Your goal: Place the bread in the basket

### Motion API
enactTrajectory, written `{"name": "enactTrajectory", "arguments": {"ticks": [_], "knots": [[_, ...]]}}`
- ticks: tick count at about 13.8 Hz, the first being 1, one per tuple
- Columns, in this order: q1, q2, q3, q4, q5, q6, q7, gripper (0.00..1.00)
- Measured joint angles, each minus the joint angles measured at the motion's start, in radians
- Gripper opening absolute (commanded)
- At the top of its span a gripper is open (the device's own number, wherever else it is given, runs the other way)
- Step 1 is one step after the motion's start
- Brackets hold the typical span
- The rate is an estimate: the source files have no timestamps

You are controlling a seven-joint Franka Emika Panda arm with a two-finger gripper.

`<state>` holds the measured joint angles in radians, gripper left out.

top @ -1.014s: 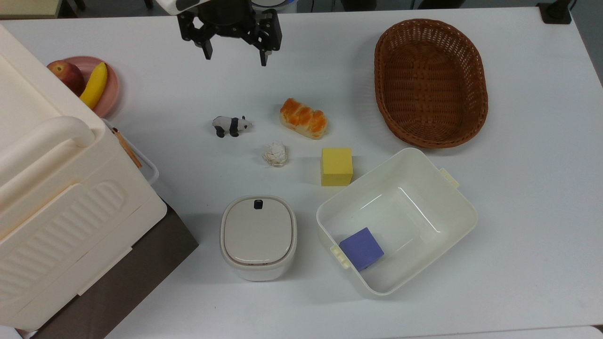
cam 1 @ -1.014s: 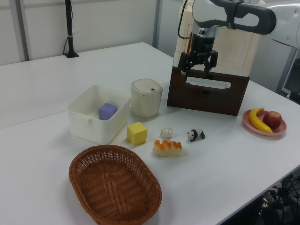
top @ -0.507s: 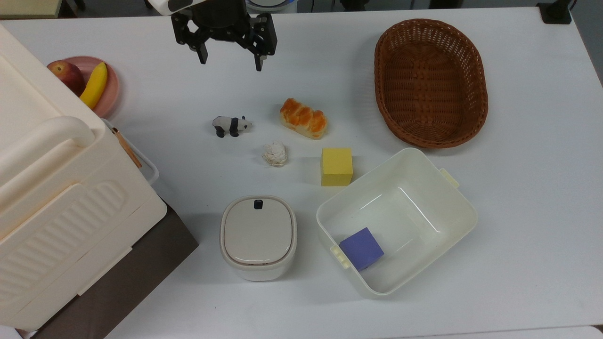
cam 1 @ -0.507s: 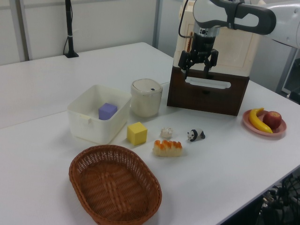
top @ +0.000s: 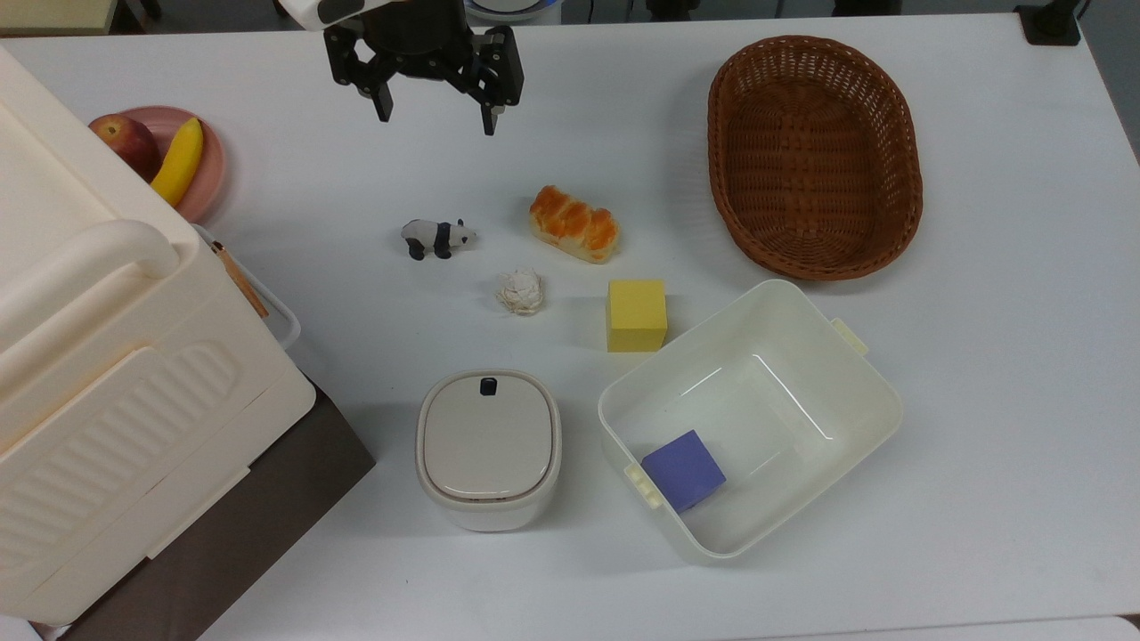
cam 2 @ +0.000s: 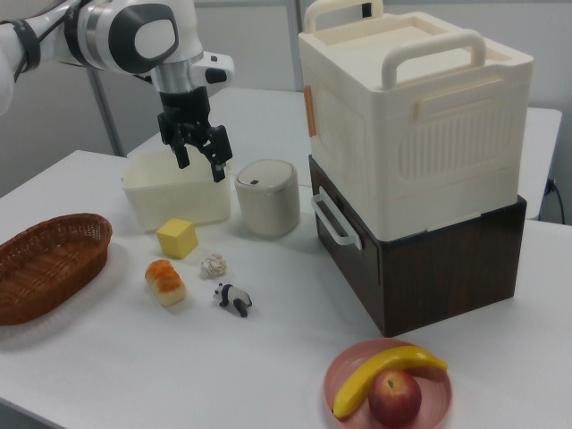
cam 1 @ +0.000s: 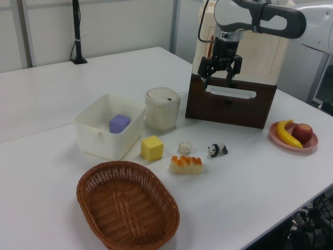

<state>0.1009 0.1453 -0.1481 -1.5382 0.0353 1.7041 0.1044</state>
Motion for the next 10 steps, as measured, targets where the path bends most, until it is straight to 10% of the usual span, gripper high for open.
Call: {"name": "enactTrajectory", "arguments": {"ticks": [10], "knots": [[0.006, 0.003, 0.0, -0.025, 0.0, 0.0, -0.035, 0.99]]}}
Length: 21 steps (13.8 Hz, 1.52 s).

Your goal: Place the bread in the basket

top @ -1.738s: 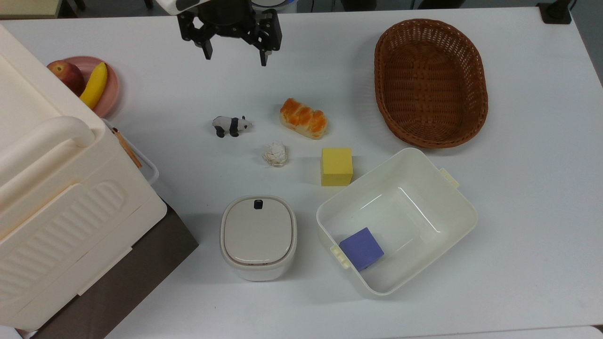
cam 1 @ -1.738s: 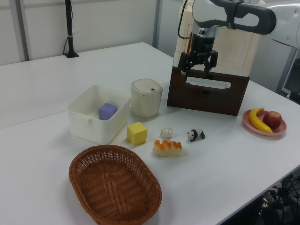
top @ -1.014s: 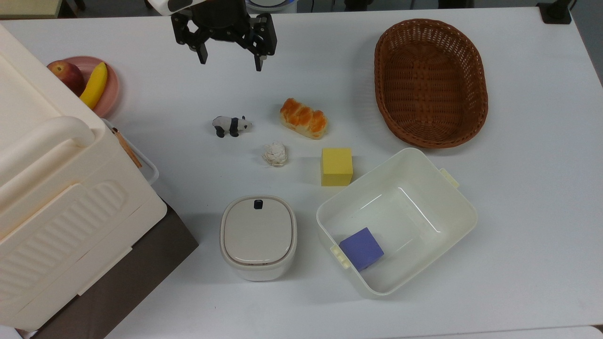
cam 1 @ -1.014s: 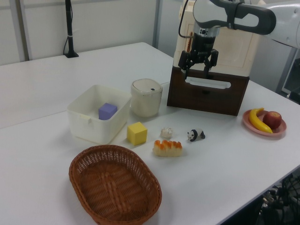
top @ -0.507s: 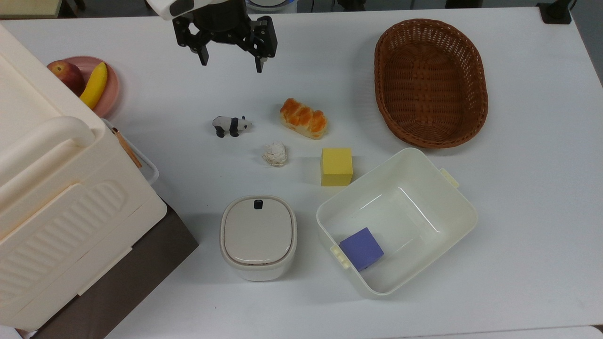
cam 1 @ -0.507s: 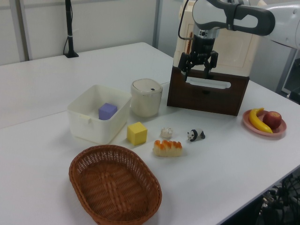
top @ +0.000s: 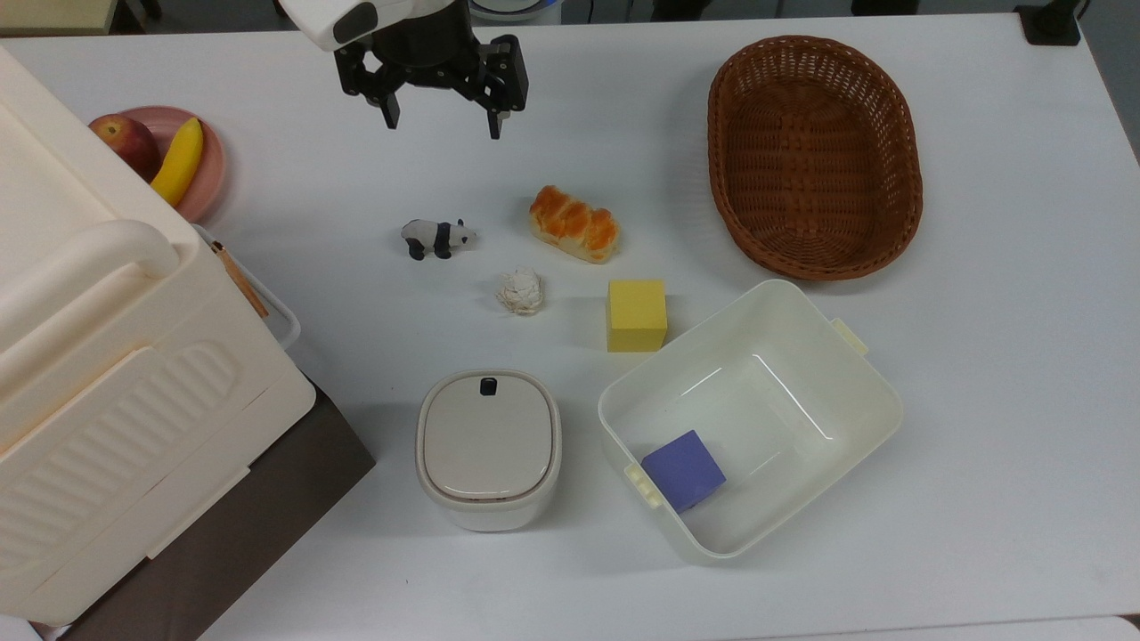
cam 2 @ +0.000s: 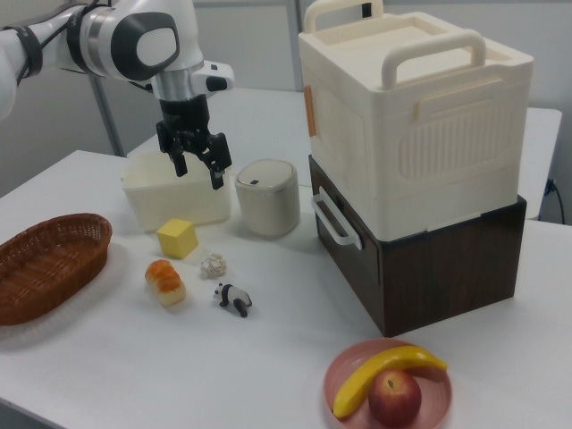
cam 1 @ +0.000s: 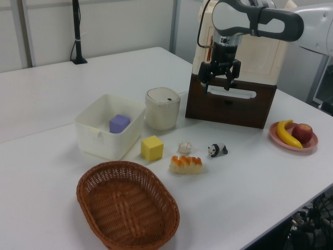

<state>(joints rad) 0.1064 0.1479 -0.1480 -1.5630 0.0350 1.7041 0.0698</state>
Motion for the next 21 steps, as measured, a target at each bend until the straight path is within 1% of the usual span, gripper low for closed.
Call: {"name": "enactTrajectory", "arguments": {"ticks": [2, 11, 21], "knots": [[0.0, 0.0, 0.0, 0.0, 0.0, 0.0, -0.003, 1.0], [-0.001, 0.001, 0.0, 0.0, -0.001, 0.0, -0.004, 1.0], [-0.003, 0.001, 0.0, -0.002, -0.001, -0.012, -0.05, 1.0]]}}
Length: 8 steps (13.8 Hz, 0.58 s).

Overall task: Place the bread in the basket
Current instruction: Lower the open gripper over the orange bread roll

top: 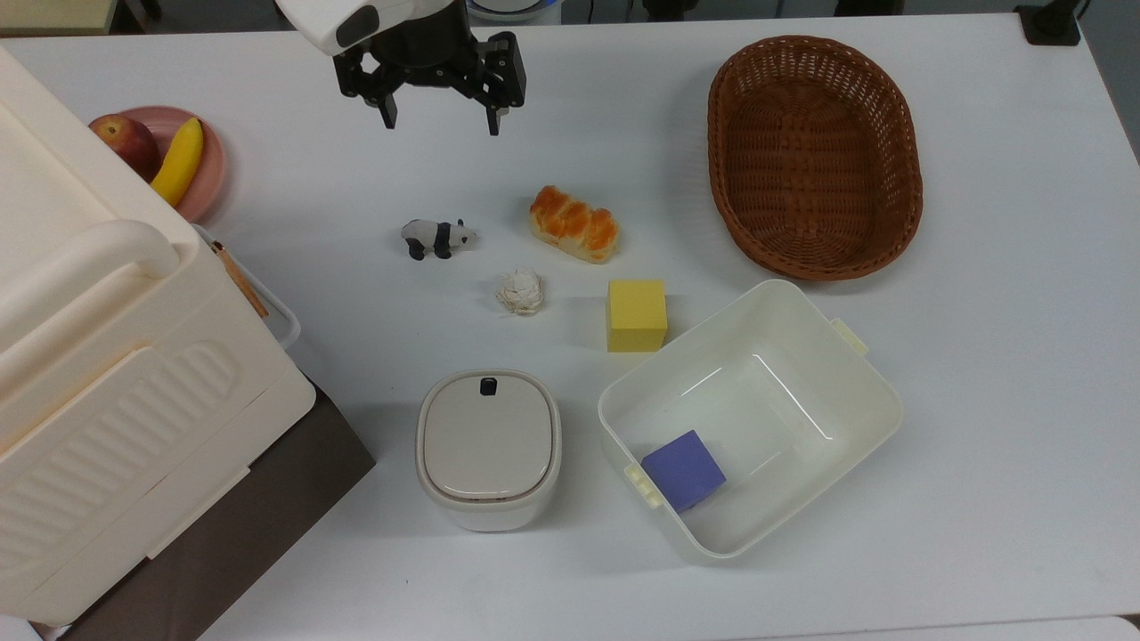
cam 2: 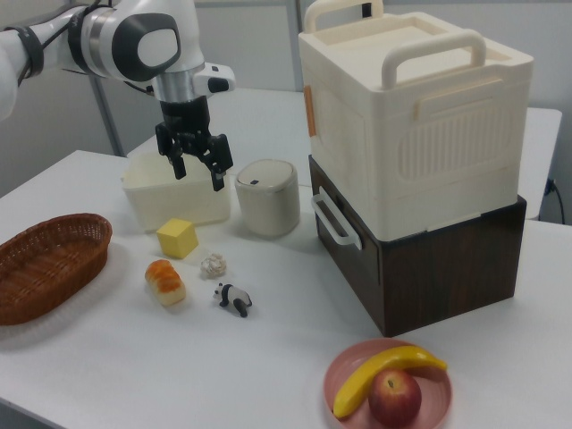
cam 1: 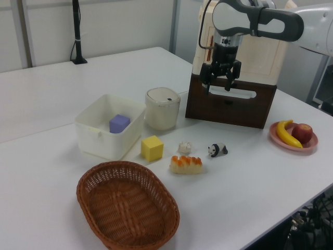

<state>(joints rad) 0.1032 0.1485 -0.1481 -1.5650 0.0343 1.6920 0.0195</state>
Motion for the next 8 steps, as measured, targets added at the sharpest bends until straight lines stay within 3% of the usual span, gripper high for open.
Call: {"name": "enactTrajectory", "arguments": {"ticks": [8], "knots": [[0.005, 0.027, 0.002, -0.011, -0.014, -0.01, -0.05, 1.0]]}}
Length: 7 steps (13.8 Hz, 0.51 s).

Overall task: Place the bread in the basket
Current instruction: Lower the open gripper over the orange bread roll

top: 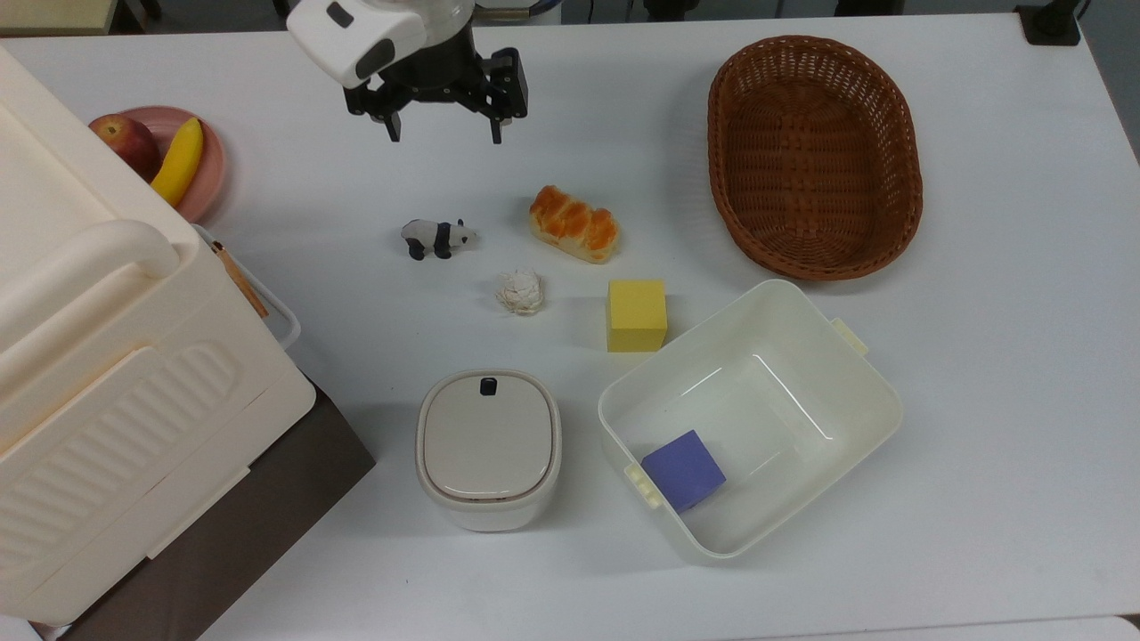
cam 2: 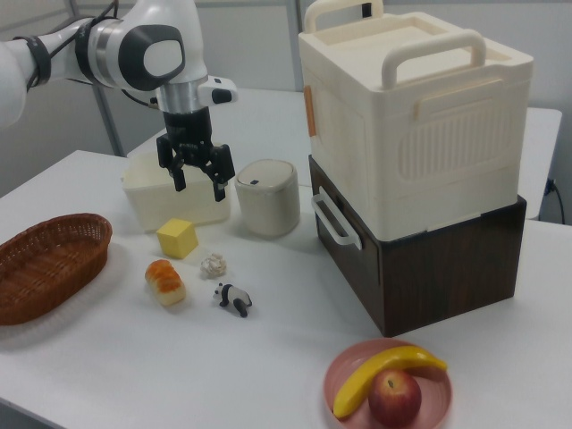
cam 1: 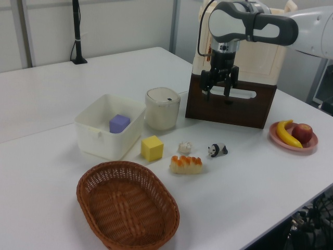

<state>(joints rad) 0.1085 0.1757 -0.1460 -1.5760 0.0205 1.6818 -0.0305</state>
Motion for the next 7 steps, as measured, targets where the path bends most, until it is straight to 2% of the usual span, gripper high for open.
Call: {"name": "enactTrajectory", "arguments": {"ticks": [3, 5, 7], "knots": [[0.001, 0.003, 0.002, 0.0, 0.0, 0.0, -0.001, 1.0], [0.001, 0.005, 0.002, 0.0, 0.0, 0.0, -0.002, 0.95], [0.001, 0.007, 0.002, 0.0, 0.0, 0.0, -0.003, 0.93]]}}
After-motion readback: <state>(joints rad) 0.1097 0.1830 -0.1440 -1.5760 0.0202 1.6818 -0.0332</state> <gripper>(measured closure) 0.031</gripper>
